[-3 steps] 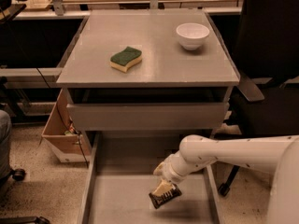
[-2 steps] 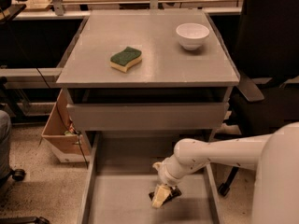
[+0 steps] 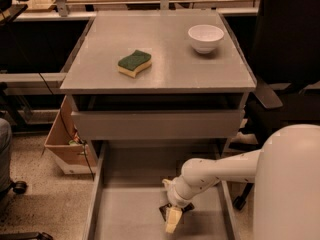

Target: Pick rxbar chocolate from middle drawer and place on counter

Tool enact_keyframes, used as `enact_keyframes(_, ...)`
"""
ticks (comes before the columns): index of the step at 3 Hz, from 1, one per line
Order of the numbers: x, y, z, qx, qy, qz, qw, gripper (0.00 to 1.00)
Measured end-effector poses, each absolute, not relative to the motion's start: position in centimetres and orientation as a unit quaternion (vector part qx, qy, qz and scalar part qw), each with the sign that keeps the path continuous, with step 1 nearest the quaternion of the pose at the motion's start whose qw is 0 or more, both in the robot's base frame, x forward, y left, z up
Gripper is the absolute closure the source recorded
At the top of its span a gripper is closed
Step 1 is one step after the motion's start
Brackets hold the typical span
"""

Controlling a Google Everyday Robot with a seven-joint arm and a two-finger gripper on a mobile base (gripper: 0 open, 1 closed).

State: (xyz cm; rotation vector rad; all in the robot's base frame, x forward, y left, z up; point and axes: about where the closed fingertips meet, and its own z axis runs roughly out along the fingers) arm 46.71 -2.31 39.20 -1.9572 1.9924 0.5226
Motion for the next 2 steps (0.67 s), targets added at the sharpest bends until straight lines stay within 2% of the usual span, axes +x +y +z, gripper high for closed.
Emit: enact_keyframes(2,46.7,-3.7,35.4,-0.69,0.686,0.182,0.139,0.0)
